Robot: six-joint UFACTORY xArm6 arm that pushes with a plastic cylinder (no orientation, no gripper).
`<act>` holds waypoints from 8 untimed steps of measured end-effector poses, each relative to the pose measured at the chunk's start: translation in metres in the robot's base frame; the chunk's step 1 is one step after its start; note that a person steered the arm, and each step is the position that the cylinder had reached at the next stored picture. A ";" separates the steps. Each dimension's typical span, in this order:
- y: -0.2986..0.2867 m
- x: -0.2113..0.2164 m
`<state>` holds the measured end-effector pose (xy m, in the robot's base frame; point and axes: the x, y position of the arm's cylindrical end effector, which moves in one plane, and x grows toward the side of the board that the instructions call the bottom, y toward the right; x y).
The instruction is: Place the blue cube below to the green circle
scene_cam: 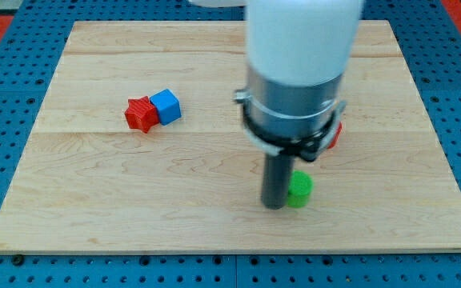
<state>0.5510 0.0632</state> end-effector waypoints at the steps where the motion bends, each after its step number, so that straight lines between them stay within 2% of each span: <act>1: 0.032 -0.018; 2: 0.031 -0.014; 3: -0.017 -0.048; 4: -0.016 -0.132; 5: -0.058 -0.187; 6: -0.143 -0.190; 7: -0.196 -0.190; 8: -0.171 -0.173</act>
<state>0.3777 -0.1079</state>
